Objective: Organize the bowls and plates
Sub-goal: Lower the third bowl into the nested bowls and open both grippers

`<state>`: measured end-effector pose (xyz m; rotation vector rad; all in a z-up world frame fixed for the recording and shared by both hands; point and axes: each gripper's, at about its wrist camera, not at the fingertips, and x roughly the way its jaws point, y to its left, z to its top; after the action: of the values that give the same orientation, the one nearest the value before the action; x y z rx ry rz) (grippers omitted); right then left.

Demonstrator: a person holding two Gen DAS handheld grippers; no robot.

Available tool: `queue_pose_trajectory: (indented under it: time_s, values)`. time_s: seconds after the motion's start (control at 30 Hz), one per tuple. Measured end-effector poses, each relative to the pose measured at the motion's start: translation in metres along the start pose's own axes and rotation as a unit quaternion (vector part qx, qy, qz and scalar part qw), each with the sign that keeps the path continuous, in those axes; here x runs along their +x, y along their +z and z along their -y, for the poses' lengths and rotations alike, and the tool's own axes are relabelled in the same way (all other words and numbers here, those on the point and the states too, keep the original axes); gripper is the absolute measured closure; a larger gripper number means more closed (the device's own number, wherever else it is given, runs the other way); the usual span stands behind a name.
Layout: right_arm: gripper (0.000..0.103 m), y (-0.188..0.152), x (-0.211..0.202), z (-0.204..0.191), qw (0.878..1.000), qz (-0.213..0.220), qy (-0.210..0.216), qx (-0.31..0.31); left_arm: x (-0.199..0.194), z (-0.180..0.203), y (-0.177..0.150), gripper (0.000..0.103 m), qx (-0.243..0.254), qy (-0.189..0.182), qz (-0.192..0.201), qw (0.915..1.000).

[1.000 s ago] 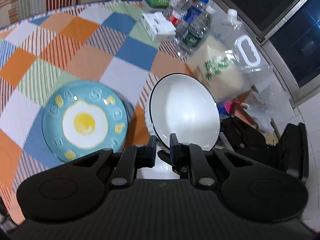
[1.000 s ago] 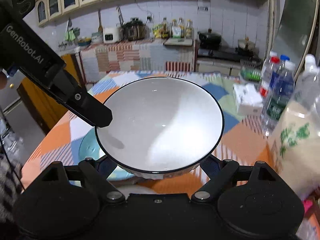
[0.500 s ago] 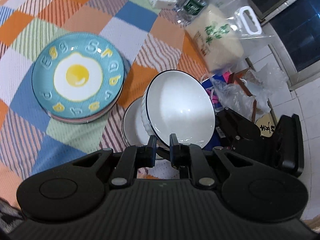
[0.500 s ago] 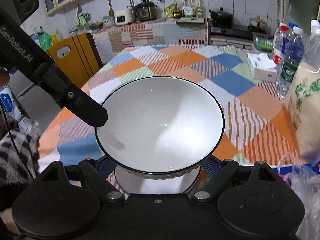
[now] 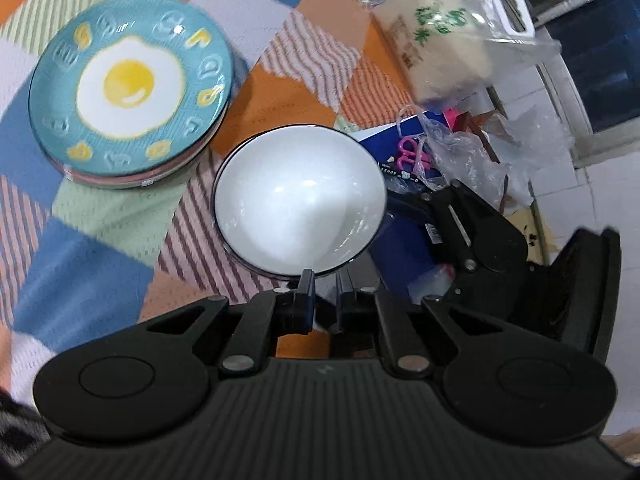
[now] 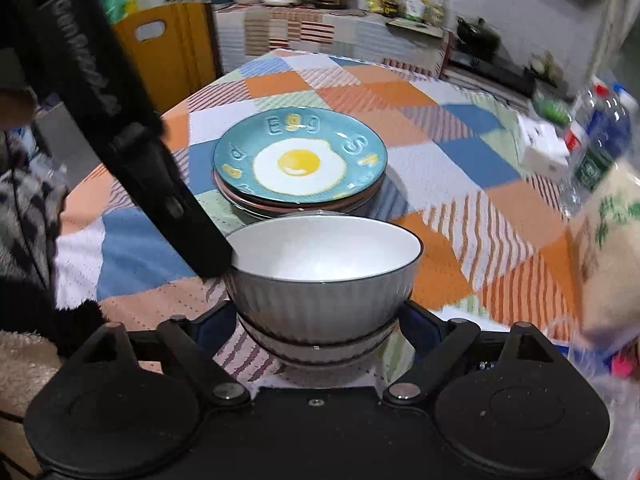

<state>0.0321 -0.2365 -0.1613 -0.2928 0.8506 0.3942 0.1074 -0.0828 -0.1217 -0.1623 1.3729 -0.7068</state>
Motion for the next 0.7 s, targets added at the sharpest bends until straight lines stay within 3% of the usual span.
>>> queue_pose_trajectory:
  time_s: [0.1,0.33,0.47,0.53,0.7]
  values:
    - [0.008,0.0,0.005,0.004,1.0,-0.015,-0.003,0.012,0.007,0.002,-0.003,0.094,-0.005,-0.004,-0.009,0.9999]
    - [0.01,-0.001,-0.003,0.0,1.0,-0.007,-0.013,0.009,-0.011,0.004,-0.005,0.093,0.019,0.016,0.035,0.9991]
    - [0.01,-0.005,-0.02,0.005,1.0,0.007,0.007,0.026,-0.03,-0.008,-0.006,0.09,0.015,0.033,0.074,0.9966]
    - [0.01,-0.01,-0.025,0.008,0.999,0.005,0.019,0.038,-0.033,-0.018,-0.006,0.08,0.004,0.038,0.085,0.9956]
    - [0.01,-0.025,-0.015,0.01,0.998,-0.024,0.022,0.051,-0.023,-0.043,-0.007,0.068,-0.024,0.057,0.098,0.9932]
